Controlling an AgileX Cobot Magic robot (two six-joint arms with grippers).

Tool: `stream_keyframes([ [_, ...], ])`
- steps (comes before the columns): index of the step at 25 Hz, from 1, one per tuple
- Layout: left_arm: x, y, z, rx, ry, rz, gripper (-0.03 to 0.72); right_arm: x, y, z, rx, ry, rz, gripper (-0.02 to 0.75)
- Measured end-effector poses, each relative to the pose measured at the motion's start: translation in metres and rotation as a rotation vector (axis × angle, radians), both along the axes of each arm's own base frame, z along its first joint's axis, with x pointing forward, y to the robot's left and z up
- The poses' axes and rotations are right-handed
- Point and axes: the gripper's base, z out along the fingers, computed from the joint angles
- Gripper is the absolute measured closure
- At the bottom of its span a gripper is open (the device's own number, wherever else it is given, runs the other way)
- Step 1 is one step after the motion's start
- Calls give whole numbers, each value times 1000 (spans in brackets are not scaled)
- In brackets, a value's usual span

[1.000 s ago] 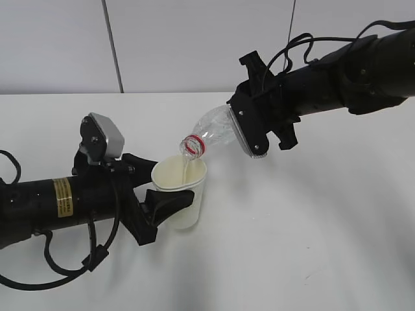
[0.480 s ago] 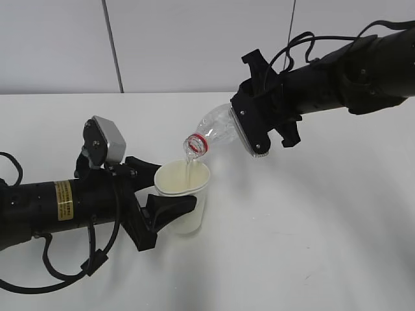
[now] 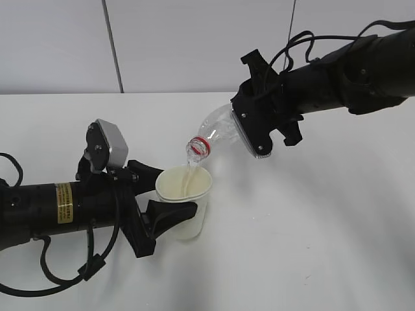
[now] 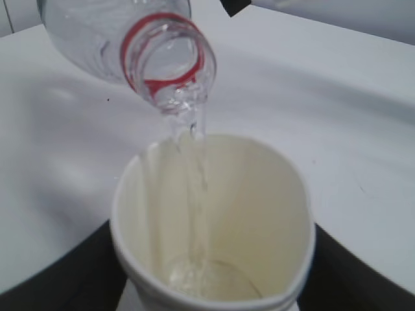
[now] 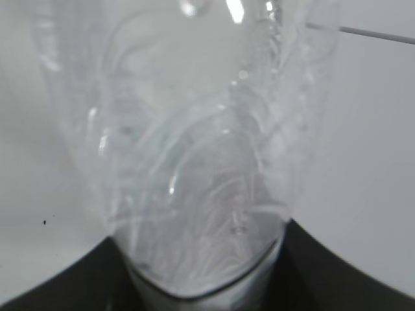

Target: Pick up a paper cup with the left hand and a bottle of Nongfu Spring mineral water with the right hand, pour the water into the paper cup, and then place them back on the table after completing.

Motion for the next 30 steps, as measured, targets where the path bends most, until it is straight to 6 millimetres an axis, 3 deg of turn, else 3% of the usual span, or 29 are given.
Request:
stream_keyframes([
  [17,0,0,-1,15,4,-3,228,9,3,17,-5,-66,14,433],
  [30,1,1,-1,14,9,22,228,9,3,17,-6,-68,15,433],
])
